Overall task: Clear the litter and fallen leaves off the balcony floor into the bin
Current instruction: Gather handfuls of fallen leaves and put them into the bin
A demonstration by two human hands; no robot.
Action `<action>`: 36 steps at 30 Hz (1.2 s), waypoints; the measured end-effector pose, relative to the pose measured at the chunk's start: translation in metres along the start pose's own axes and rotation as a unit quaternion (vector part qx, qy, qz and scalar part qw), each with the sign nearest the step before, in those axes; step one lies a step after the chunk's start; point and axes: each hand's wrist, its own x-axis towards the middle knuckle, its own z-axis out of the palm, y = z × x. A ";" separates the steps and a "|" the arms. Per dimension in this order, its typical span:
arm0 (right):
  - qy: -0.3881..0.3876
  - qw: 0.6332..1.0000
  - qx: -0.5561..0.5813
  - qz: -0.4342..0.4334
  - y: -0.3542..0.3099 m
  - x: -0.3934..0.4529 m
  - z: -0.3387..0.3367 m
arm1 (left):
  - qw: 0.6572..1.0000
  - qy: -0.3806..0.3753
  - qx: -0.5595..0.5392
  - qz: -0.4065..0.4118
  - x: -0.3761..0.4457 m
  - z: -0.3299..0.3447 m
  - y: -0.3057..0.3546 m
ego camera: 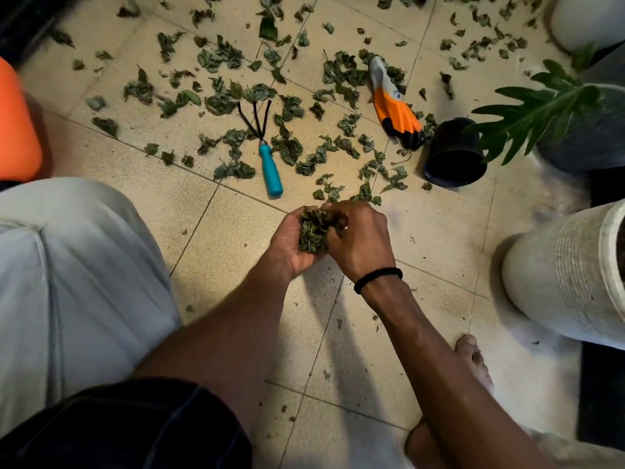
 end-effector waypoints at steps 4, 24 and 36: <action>0.062 0.995 0.066 0.039 0.008 0.000 -0.016 | 0.998 -0.062 -0.026 -0.001 -0.003 -0.001 0.001; -0.086 0.992 -0.057 0.075 0.057 0.055 0.065 | 0.993 -0.084 -0.077 0.039 -0.024 -0.044 0.037; -0.056 0.982 -0.162 -0.082 0.041 0.050 0.100 | 0.991 -0.076 -0.079 0.072 -0.034 -0.053 0.046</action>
